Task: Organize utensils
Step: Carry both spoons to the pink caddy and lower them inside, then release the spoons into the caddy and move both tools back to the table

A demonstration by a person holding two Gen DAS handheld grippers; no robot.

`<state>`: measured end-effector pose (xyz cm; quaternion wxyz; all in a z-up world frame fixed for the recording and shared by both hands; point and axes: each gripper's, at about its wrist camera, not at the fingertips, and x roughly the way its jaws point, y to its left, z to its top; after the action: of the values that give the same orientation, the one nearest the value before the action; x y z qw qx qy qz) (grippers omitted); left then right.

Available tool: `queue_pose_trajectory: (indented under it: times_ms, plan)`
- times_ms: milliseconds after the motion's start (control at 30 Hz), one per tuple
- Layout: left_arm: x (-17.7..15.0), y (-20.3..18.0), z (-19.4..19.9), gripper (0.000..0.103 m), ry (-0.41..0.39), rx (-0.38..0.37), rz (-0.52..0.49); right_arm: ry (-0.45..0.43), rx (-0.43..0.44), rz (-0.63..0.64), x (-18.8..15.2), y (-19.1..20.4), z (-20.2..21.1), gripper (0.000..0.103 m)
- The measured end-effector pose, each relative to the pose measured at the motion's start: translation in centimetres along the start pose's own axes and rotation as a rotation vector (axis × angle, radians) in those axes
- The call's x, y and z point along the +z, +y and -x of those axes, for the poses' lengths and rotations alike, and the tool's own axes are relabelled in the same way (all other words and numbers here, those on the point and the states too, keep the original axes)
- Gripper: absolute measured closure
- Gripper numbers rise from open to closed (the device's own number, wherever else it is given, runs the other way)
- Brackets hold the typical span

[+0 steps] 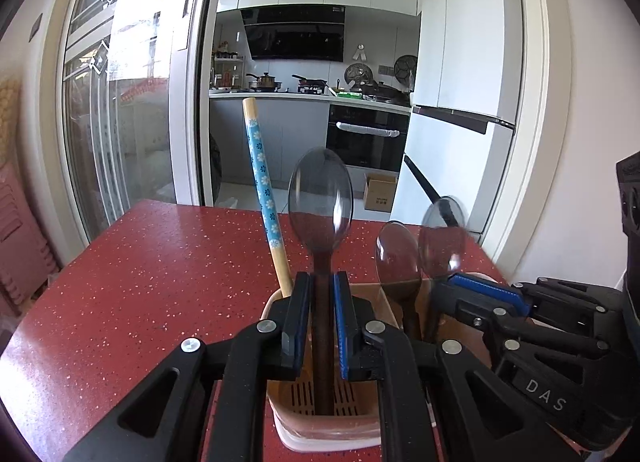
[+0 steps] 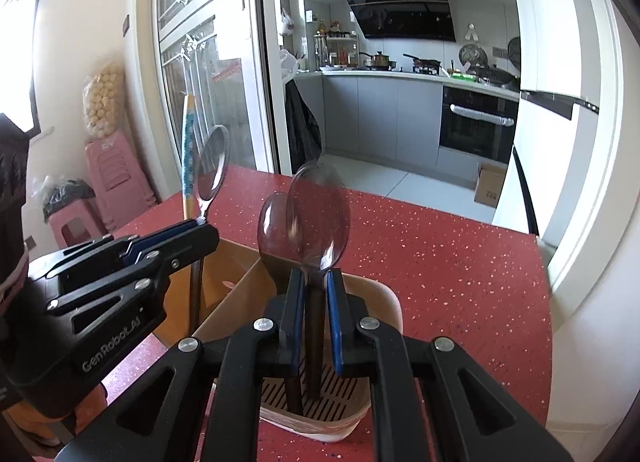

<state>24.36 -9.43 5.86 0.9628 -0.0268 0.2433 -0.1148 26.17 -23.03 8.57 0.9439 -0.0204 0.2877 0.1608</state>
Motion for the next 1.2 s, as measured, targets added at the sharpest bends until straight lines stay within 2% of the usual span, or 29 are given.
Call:
queue_pose_trajectory:
  times_ms: [67, 100, 300, 433, 533, 633, 867, 933, 1067, 1100, 1133, 1167, 1200]
  plan:
    - [0.0, 0.0, 0.2, 0.061, -0.001, 0.001, 0.004, 0.001, 0.009, -0.008, 0.0, -0.1, 0.1, 0.076]
    - [0.1, 0.1, 0.2, 0.061, -0.001, 0.002, 0.004, -0.004, 0.014, -0.018, 0.2, -0.2, 0.4, 0.074]
    - [0.4, 0.1, 0.9, 0.061, -0.008, 0.005, 0.008, -0.044, 0.027, -0.089, 0.9, -1.1, 2.5, 0.068]
    - [0.8, 0.3, 2.4, 0.061, -0.024, 0.016, 0.011, -0.042, 0.04, -0.123, 0.9, -1.7, 3.8, 0.06]
    - [0.9, 0.5, 3.6, 0.061, -0.025, 0.026, 0.008, -0.027, 0.056, -0.153, 0.7, -2.0, 4.6, 0.053]
    - [0.8, 0.9, 4.9, 0.061, -0.011, 0.031, 0.007, -0.008, 0.072, -0.187, 0.3, -2.0, 5.5, 0.039]
    - [-1.0, 2.8, 8.2, 0.061, 0.033, 0.046, 0.043, 0.075, 0.101, -0.231, -1.6, -1.2, 7.1, 0.032]
    - [-1.8, 3.4, 9.0, 0.061, 0.047, 0.066, 0.042, 0.1, 0.114, -0.249, -2.4, -1.0, 7.5, 0.024]
    - [-3.7, 5.0, 10.3, 0.061, 0.099, 0.077, 0.072, 0.147, 0.111, -0.26, -4.4, -0.5, 8.2, 0.023]
    - [-4.1, 5.2, 10.7, 0.058, 0.109, 0.08, 0.076, 0.16, 0.108, -0.261, -5.0, -0.3, 8.3, 0.023]
    - [-4.6, 5.5, 11.0, 0.018, 0.121, 0.085, 0.079, 0.177, 0.107, -0.261, -5.6, 0.0, 8.3, 0.023]
    - [-5.0, 5.7, 11.2, 0.0, 0.133, 0.098, 0.085, 0.191, 0.106, -0.261, -6.1, 0.1, 8.3, 0.023]
    - [-5.5, 6.0, 11.9, 0.0, 0.121, 0.119, 0.098, 0.207, 0.104, -0.259, -6.7, 0.4, 8.4, 0.023]
